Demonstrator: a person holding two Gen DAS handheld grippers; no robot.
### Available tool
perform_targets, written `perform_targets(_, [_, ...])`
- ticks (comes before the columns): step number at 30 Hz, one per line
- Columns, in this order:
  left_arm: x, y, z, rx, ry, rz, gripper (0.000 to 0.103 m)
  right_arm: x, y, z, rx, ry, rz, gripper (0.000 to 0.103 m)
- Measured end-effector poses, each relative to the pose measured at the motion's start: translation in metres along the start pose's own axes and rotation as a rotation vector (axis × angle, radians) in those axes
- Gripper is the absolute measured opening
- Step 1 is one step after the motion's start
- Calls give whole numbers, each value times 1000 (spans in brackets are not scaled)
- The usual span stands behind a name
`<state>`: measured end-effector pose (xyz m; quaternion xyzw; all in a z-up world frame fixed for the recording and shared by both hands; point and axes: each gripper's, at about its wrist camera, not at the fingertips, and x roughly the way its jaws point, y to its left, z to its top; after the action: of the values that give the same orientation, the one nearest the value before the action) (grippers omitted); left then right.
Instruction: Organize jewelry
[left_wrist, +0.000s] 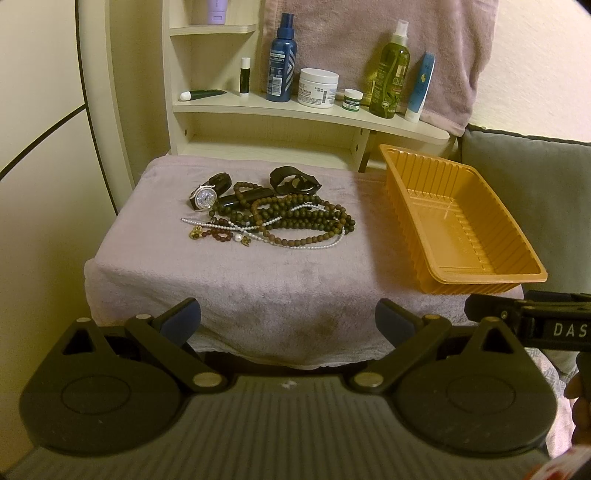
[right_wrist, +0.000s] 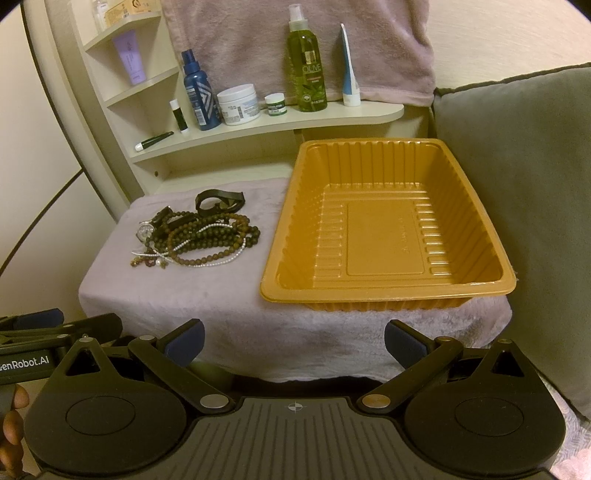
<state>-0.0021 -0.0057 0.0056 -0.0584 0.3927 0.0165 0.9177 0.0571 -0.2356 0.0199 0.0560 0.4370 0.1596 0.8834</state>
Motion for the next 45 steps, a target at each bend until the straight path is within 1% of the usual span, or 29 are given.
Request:
perform_targets(24, [0,0,0,-1,0,0,100,0,1,-1,3,0,1,103])
perform_targets(28, [0,0,-1,-7,-3,-1,100,-1,-1,-2,17,-14,-9,103])
perform_targets(32, [-2,4,0,-26,-17,-12,100,-9,-11,-1,42,-76,-46,103])
perform_targets(35, [-1,8,2,-39,-26,-21,100,-17,-25,3,52,-138,-96,103])
perform_targets(38, [1,11,6,-40,-32,-24,100,-20,-42,10,52,-176,-149,103])
perform_targets(42, [8,16,16,-32,-42,-22,100,-19,-69,18,57,-205,-199,102])
perform_targets(45, [15,21,23,-32,-55,-21,100,-13,-85,22,44,-209,-223,102])
